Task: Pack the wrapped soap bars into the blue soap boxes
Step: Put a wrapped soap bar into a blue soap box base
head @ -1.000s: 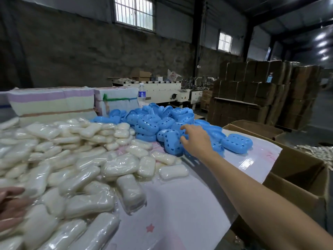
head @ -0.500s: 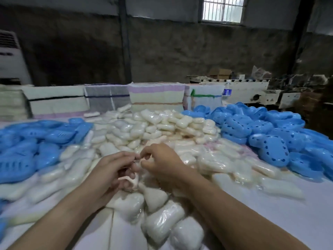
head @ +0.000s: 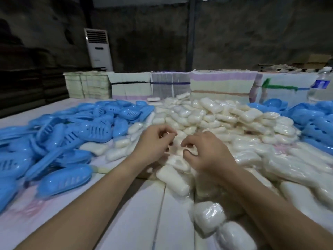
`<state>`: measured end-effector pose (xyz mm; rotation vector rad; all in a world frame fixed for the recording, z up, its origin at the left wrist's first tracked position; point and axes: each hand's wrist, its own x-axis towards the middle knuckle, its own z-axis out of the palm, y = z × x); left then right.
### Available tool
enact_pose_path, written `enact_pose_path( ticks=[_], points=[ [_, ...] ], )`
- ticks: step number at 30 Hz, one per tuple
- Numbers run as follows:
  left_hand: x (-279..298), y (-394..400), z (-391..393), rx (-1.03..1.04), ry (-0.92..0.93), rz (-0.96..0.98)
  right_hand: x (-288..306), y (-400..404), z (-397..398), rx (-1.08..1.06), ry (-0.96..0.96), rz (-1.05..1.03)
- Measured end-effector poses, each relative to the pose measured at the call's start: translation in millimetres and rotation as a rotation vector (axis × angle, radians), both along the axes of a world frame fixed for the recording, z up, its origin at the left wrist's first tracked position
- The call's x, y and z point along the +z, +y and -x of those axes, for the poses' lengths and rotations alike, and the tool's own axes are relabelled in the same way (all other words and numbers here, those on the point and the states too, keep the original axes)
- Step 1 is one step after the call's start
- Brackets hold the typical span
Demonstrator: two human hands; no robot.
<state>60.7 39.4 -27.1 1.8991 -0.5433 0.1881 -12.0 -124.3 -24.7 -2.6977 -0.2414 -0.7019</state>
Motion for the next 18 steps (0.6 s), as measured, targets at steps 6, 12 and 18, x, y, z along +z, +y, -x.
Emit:
enact_pose_path(
  ticks=[6,12,18],
  points=[
    [0,53,-81,0.520,-0.101,-0.522,-5,6,4,0.051,0.057,0.015],
    [19,63,-129,0.464,0.191,-0.925,-8,3,4,0.090,0.055,0.061],
    [18,59,-134,0.498,0.140,-1.094,-12,0,2,0.113,0.043,0.043]
  ],
)
